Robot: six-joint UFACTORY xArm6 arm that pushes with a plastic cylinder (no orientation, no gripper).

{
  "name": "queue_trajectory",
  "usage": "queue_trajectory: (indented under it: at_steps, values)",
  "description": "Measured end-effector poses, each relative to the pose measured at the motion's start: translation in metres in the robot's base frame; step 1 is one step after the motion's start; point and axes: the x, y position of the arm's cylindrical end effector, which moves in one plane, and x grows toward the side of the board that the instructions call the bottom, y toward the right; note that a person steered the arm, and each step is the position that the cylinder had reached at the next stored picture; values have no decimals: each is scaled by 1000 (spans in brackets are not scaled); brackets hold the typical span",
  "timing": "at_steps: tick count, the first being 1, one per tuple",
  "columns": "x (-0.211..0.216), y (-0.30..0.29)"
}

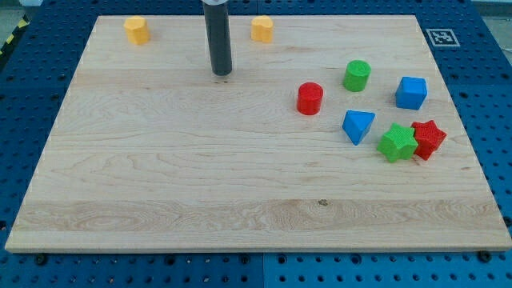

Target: Move your arm towards yellow heart

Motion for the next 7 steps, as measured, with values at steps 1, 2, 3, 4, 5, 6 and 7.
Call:
queue_trajectory:
  at_steps: [1,2,3,4,5,6,7]
  values:
    - [0,1]
    - [0,23]
    - [0,67]
    - [0,87]
    - [0,87]
    - [-1,90]
    - [-14,90]
